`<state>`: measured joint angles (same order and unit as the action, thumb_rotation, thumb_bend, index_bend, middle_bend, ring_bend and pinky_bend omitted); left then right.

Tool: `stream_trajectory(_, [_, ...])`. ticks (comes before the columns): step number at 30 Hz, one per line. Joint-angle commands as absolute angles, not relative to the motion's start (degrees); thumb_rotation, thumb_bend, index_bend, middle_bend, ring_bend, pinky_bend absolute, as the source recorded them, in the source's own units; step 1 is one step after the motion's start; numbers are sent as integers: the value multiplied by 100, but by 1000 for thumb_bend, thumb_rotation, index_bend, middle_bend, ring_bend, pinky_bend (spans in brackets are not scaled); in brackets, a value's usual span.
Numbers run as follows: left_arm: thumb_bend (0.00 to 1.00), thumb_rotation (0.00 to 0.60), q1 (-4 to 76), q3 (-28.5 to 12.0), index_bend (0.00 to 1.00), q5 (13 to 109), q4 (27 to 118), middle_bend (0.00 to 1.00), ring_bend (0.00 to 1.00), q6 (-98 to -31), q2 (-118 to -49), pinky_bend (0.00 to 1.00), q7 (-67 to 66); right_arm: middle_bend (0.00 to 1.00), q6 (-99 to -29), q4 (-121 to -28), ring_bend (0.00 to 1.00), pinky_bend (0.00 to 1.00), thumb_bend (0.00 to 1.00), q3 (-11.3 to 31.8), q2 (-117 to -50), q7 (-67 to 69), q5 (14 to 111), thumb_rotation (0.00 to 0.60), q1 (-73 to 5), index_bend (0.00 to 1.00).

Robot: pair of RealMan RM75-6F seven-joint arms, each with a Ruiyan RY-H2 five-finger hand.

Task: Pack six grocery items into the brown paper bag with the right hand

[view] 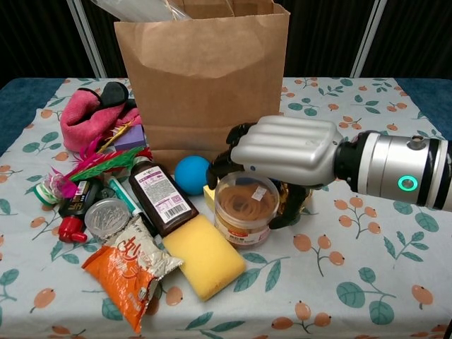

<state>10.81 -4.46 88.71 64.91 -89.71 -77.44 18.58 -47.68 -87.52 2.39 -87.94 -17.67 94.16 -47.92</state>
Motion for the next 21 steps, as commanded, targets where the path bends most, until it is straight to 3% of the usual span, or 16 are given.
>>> stream_trajectory(1, [142, 600, 1087, -443, 146, 8895, 6527, 199, 149, -8986, -7725, 225, 1841, 424, -5113, -9097, 306, 151, 117, 353, -8520, -1761, 9575, 600, -4757, 509])
stream_trajectory(5, [142, 600, 1097, -434, 146, 8926, 6601, 199, 149, -8989, -7703, 226, 1796, 424, -5592, -9798, 306, 151, 116, 653, -8036, -1846, 9696, 600, -4719, 509])
stream_trajectory(12, [142, 600, 1121, -424, 146, 8972, 6723, 199, 148, -8988, -7673, 225, 1706, 427, -6573, -11181, 306, 152, 118, 1674, -7069, -2005, 9743, 600, -4645, 512])
stream_trajectory(16, [142, 600, 1147, -426, 146, 9004, 6775, 199, 149, -8986, -7656, 225, 1675, 428, -6937, -11227, 306, 152, 123, 2168, -6864, -2188, 9564, 600, -4633, 515])
stream_trajectory(21, [142, 600, 1172, -406, 146, 9061, 6862, 199, 149, -8985, -7614, 226, 1613, 427, -6760, -10639, 306, 152, 125, 2406, -6972, -2599, 8995, 600, -4820, 515])
